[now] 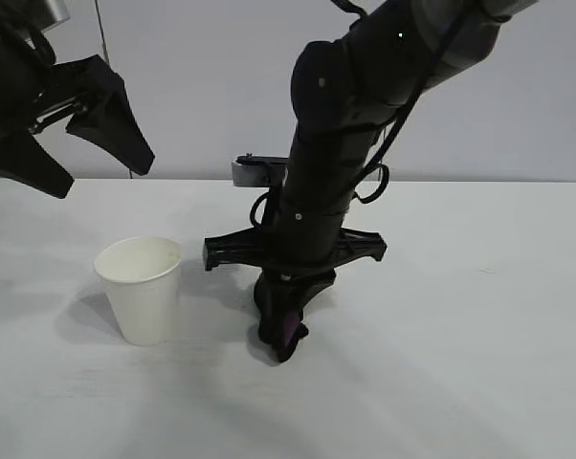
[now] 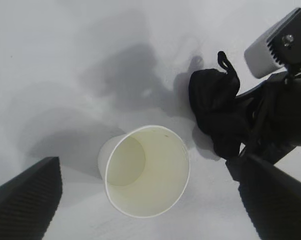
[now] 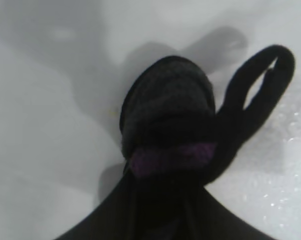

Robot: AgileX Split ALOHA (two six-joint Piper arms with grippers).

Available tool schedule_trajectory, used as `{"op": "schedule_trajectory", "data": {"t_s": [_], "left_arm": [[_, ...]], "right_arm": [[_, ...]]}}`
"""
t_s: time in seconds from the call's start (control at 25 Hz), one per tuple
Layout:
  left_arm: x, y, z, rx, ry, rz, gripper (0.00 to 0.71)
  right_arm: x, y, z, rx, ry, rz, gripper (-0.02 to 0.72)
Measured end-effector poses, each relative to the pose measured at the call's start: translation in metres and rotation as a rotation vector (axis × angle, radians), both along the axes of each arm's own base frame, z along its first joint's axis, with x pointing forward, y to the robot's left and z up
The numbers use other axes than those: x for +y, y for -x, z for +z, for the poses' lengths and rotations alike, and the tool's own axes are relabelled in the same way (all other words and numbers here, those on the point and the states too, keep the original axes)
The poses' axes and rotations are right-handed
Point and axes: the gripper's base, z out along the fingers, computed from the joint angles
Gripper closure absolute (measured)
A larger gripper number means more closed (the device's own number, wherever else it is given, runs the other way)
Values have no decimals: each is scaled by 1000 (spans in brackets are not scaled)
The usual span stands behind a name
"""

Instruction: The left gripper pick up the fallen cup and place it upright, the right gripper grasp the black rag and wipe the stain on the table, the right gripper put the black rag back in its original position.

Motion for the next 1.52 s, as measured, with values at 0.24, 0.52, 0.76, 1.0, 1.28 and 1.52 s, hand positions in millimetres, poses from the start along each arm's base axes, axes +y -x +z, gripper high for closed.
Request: {"op": "schedule_trajectory", "data": {"t_s": [0.24,0.52,0.76,1.0,1.28,1.52], "left_arm": [[1,0,-1,-3,-17,-9,17],[1,0,-1,-4,-20,-11,17],[1,0,-1,6,-13,6,17],[1,0,-1,12,-5,16,17],[0,0,-1,17,6,24,17],[-2,0,1,26,44,44,17]], "right_arm": [[-44,-25,0,-22,57,-117,600],[-109,-44,7,51,78,-228,589],[-119,-36,27,136,13,-226,87],[-130,-29,81,55,-40,-242,17],[-157,-9,148,-79,-92,-283,10],[-163,19,122,-57,-137,-336,10]]}}
